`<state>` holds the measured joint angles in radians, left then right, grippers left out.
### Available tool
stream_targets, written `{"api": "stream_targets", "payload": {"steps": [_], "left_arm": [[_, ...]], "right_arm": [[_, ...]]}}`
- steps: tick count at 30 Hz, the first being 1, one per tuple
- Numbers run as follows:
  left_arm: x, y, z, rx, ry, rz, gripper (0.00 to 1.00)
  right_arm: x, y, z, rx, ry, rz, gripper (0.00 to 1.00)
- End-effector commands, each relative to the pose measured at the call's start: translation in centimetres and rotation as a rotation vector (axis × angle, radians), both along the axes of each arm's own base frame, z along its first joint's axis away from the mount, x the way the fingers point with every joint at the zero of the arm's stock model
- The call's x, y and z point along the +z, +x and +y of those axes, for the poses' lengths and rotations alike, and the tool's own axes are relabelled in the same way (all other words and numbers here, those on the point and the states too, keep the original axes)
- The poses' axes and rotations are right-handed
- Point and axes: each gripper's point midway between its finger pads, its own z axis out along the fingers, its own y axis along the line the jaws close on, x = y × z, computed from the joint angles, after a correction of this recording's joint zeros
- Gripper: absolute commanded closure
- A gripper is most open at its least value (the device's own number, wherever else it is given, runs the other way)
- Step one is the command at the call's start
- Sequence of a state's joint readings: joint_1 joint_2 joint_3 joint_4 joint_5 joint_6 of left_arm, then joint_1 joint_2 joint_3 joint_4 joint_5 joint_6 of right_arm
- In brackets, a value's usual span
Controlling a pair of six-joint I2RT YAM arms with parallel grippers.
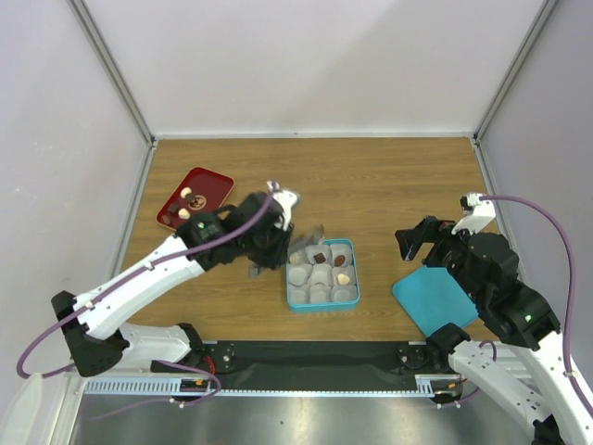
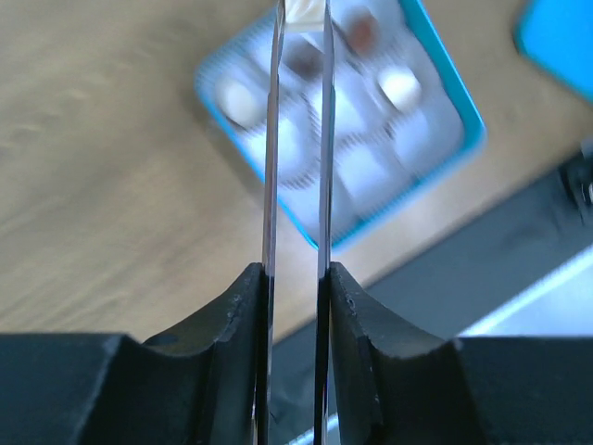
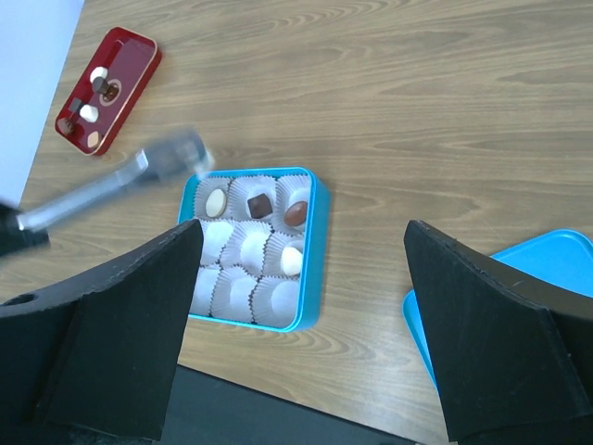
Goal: Pack the chocolate
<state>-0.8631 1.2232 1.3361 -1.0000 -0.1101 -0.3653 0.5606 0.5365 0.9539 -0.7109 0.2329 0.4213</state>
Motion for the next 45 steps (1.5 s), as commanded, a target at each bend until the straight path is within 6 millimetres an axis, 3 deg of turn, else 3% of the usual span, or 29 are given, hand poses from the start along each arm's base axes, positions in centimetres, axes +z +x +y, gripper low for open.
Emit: {"api": "stream_targets", "payload": {"steps": [1,12,30,39,42,43,45], "left_arm": [[-0.4,-3.2,-1.3,-0.044,-0.032,0.042,0.64],[-3.5,-5.9,-3.2,-0.133,-0.029,0.113,0.64],[-6.7,-5.2,-3.7,-0.131,0.069,0.151,0.60],[-5.4,-4.3,-3.3,-0.108,0.102,0.113,0.53],[-3.1,-3.2,-3.1,-0.064,0.089,0.051,0.55],[-1.2,-2.5,-3.5,-0.051,0.059,0.011,0.55],[0.8,-1.5,-2.9,-0.019,0.059,-0.036,0.55]], "right_arm": [[1.5,-0.1,-0.7,-0.030,0.007,-0.030,0.04],[1.6,-0.5,-1.0,-0.034,0.008,-0.022,0.04],[2.3,-0.8,-1.3,-0.035,0.014,-0.042,0.04],[2.7,-0.8,-1.2,-0.034,0.019,-0.051,0.04],[2.9,-0.8,-1.2,-0.031,0.023,-0.056,0.04],[2.9,-0.8,-1.2,-0.031,0.021,-0.057,0.04],[2.9,-0.8,-1.2,-0.031,0.021,-0.055,0.04]]}}
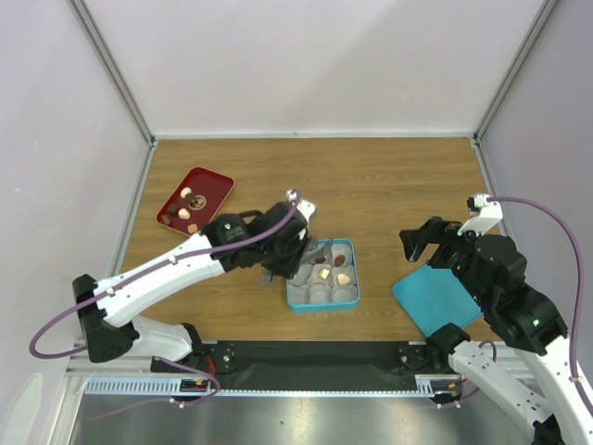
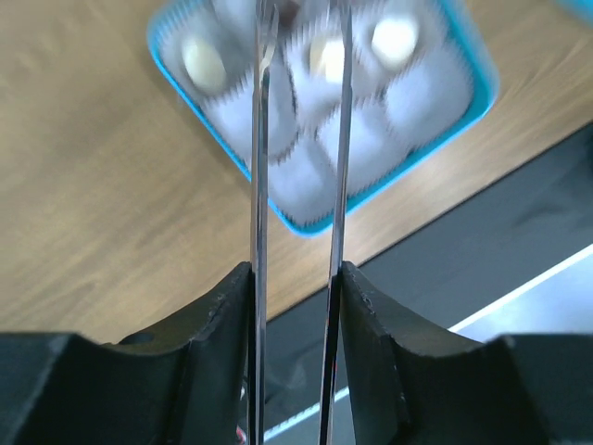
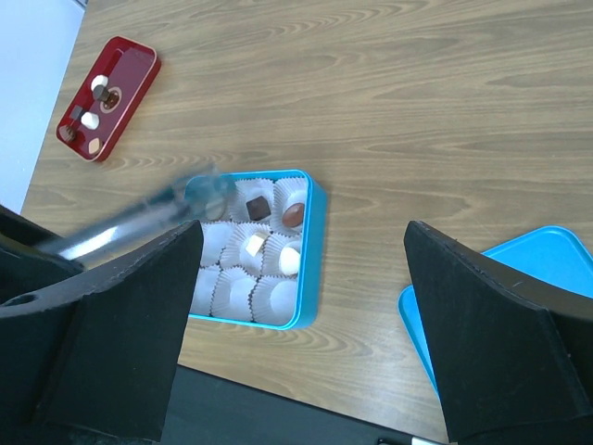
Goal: Pack the chocolate
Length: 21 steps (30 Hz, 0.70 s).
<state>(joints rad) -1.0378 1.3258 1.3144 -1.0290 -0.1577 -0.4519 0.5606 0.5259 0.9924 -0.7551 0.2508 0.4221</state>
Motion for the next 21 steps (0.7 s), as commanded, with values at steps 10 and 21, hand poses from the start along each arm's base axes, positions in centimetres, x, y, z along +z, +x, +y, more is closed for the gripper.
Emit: {"api": "stream_targets", "payload": {"steps": [10,21], "left_arm": [[7.3,10.4,10.0,0.426,-0.022,-0.236,0.53],[0.3,14.8,24.2,0.863,0.010,-0.195,0.52]], "right_arm": [[2.1,-0.7,-0.6,-0.007,0.037,-0.056,0.04],[0.9,-0.8,0.1,0.026,0.039,-0.044,0.04]]}}
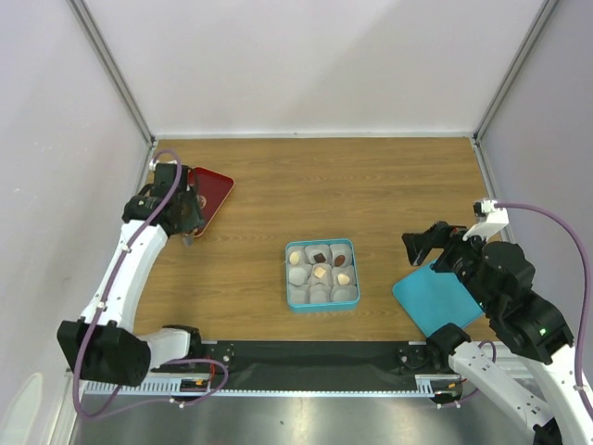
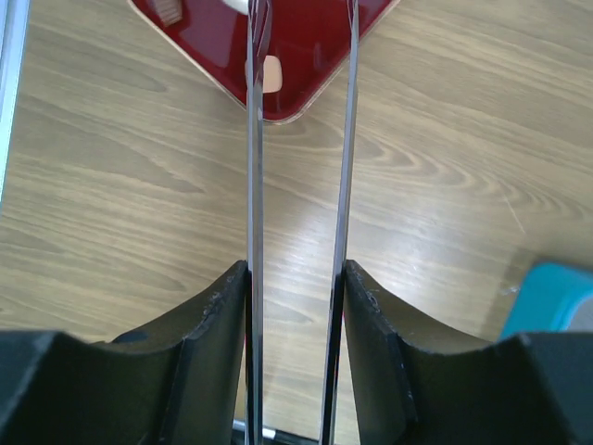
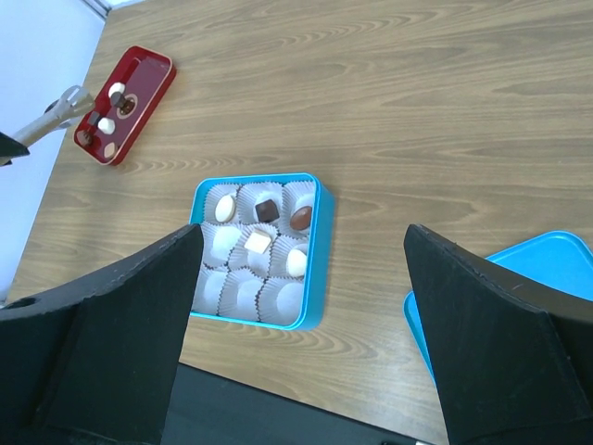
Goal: Pack the chocolate
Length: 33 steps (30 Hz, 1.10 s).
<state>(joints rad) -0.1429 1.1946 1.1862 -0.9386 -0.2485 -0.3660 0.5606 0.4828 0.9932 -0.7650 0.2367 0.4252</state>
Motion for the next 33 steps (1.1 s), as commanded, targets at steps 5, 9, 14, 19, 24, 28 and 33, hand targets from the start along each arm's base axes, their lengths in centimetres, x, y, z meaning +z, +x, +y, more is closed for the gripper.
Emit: {"api": "stream_targets", "payload": {"steps": [5,9,14,19,24,28,33], "left_arm": [[-1.8,4.0,2.3,0.044,0.003,-0.033,0.51],[-3.2,5.6,3.2,0.063,0.013,0.001,0.51],[-4.6,6.9,3.3,0.065,0.019,0.032,0.51],[-6.1,7.9,3.3,0.051,0.026,0.059,0.52],[-6.5,8.7,3.7,0.052,0.046,0.070,0.53],[-6.6,9.5,4.0,0.054,0.046,0.076,0.53],[-6.5,10.2,4.0,0.051,0.044,0.073,0.53]], "right_arm": [[-0.2,0.4,0.7,0.025,0.002,-0.017,0.04],[-0.3,0.6,0.7,0.024,-0.003,-0.022,0.04],[-0.7,0.9,0.9,0.025,-0.008,-0.022,0.04],[-0.8,1.2,0.9,0.021,-0.021,-0.020,0.04],[-0.8,1.4,0.6,0.007,-0.038,-0.025,0.03],[-1.0,1.6,0.5,0.002,-0.046,-0.021,0.03],[-1.3,1.9,0.7,-0.001,-0.051,-0.016,0.03]]}}
